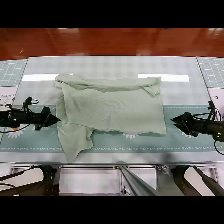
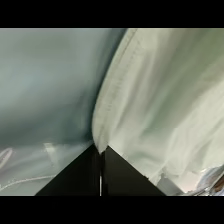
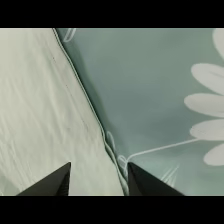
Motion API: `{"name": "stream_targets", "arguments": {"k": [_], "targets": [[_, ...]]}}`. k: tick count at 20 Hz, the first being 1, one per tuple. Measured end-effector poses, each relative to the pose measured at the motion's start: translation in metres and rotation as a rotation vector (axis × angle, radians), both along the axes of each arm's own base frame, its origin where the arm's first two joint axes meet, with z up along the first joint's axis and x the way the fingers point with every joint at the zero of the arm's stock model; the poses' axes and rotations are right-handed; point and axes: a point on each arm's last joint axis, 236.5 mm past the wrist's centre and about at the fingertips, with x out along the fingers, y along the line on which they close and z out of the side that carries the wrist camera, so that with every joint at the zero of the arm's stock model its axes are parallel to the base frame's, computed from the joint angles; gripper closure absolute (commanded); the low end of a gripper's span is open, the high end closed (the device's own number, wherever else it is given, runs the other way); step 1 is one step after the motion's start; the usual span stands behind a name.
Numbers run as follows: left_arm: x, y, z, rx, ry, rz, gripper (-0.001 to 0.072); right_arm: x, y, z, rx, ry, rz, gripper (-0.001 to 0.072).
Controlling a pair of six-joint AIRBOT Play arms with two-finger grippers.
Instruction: Fold the shirts.
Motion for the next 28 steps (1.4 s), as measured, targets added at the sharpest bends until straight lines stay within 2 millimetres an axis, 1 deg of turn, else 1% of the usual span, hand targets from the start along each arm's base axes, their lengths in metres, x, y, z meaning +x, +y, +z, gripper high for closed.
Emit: {"name": "stream_targets", "arguments": {"k": [3, 7, 11, 14, 15, 16, 17, 18, 19, 21, 22, 23, 24, 25, 26, 27, 28], "targets": [[0.006, -0.002, 0.007, 0.001, -0.019, -0.034, 0.0692, -0.006, -0.004, -0.006, -0.026, 0.026, 0.011, 0.0301], [0.009, -0.006, 0.017, -0.021, -0.033, -0.065, 0.0692, -0.027, 0.001, -0.016, -0.03, 0.119, 0.041, 0.03], [0.011, -0.007, 0.02, -0.026, -0.038, -0.073, 0.0692, -0.038, 0.019, -0.027, -0.002, 0.19, 0.111, 0.0301], [0.011, -0.008, 0.021, -0.03, -0.038, -0.077, 0.0692, -0.036, 0.043, -0.033, 0.058, 0.221, 0.161, 0.0311], [0.011, -0.008, 0.021, -0.03, -0.038, -0.077, 0.0692, -0.03, 0.05, -0.035, 0.069, 0.219, 0.169, 0.0347], [0.011, -0.008, 0.021, -0.03, -0.039, -0.077, 0.0692, -0.023, 0.055, -0.037, 0.068, 0.212, 0.179, 0.0451], [0.011, -0.008, 0.022, -0.029, -0.04, -0.077, 0.0692, -0.015, 0.058, -0.038, 0.057, 0.2, 0.189, 0.061], [0.012, -0.007, 0.022, -0.027, -0.043, -0.077, 0.0692, -0.004, 0.059, -0.039, 0.031, 0.177, 0.2, 0.0684], [0.014, -0.007, 0.025, -0.025, -0.051, -0.076, 0.0692, 0.008, 0.063, -0.036, 0.016, 0.147, 0.218, 0.0685], [0.025, -0.005, 0.036, -0.021, -0.094, -0.066, 0.0692, 0.034, 0.077, -0.017, 0.012, 0.072, 0.269, 0.0685], [0.034, -0.004, 0.048, -0.019, -0.135, -0.057, 0.0692, 0.046, 0.082, -0.004, 0.005, 0.036, 0.304, 0.0685], [0.044, -0.004, 0.063, -0.018, -0.185, -0.047, 0.0692, 0.062, 0.086, 0.016, -0.005, -0.018, 0.332, 0.0685], [0.058, -0.003, 0.084, -0.018, -0.253, -0.036, 0.0692, 0.08, 0.088, 0.04, -0.023, -0.081, 0.36, 0.0685], [0.074, -0.002, 0.112, -0.016, -0.341, -0.02, 0.0692, 0.096, 0.089, 0.068, -0.045, -0.146, 0.382, 0.0685], [0.088, -0.001, 0.144, -0.012, -0.433, -0.009, 0.0692, 0.115, 0.086, 0.103, -0.087, -0.228, 0.391, 0.0685], [0.104, 0.001, 0.185, 0.002, -0.55, 0.007, 0.0692, 0.131, 0.083, 0.14, -0.13, -0.307, 0.397, 0.0685], [0.117, 0.003, 0.229, 0.026, -0.672, 0.02, 0.0693, 0.146, 0.077, 0.184, -0.19, -0.402, 0.395, 0.0685]]}}
